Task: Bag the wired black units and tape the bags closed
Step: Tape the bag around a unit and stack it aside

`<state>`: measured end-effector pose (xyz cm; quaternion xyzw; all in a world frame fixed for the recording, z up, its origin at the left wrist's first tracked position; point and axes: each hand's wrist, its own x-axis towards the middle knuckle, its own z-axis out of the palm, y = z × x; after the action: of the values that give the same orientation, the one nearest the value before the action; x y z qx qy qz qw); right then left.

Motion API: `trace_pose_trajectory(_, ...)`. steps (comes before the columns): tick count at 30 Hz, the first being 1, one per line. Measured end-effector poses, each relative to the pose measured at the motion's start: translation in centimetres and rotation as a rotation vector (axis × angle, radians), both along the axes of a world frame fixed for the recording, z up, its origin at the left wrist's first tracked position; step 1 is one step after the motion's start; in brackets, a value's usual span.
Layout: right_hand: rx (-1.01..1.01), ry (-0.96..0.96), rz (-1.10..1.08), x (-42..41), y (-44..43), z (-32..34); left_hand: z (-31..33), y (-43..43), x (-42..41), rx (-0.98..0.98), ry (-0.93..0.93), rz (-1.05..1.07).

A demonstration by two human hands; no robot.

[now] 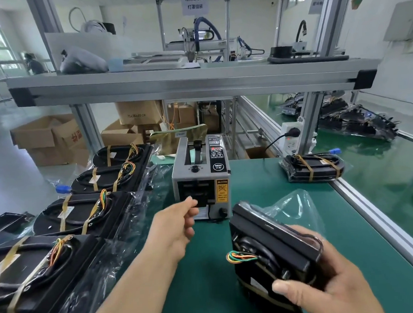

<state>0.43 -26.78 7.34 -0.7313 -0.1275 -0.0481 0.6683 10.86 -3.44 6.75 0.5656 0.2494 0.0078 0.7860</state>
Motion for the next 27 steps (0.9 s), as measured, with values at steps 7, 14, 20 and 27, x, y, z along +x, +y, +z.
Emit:
trace_pose_trajectory(7, 0.06, -0.015, 0.022, 0.0, 0.6, -0.6, -0.8, -0.4, 3.1, -0.229, 0.163, 0.027)
trace_pose_trajectory(14, -0.013, -0.017, 0.042, 0.1, 0.2, -1.3, -0.3, -0.5, 4.2, -0.238, 0.203, 0.045)
trace_pose_trajectory(20, -0.007, -0.036, 0.034, -0.2, 0.3, -0.9, 0.2, -1.2, 4.6, -0.225, 0.207, 0.089)
trace_pose_trajectory(27, -0.012, -0.033, 0.052, -0.3, 0.3, -1.0, 0.0, -2.1, 5.2, -0.247, 0.165, 0.208)
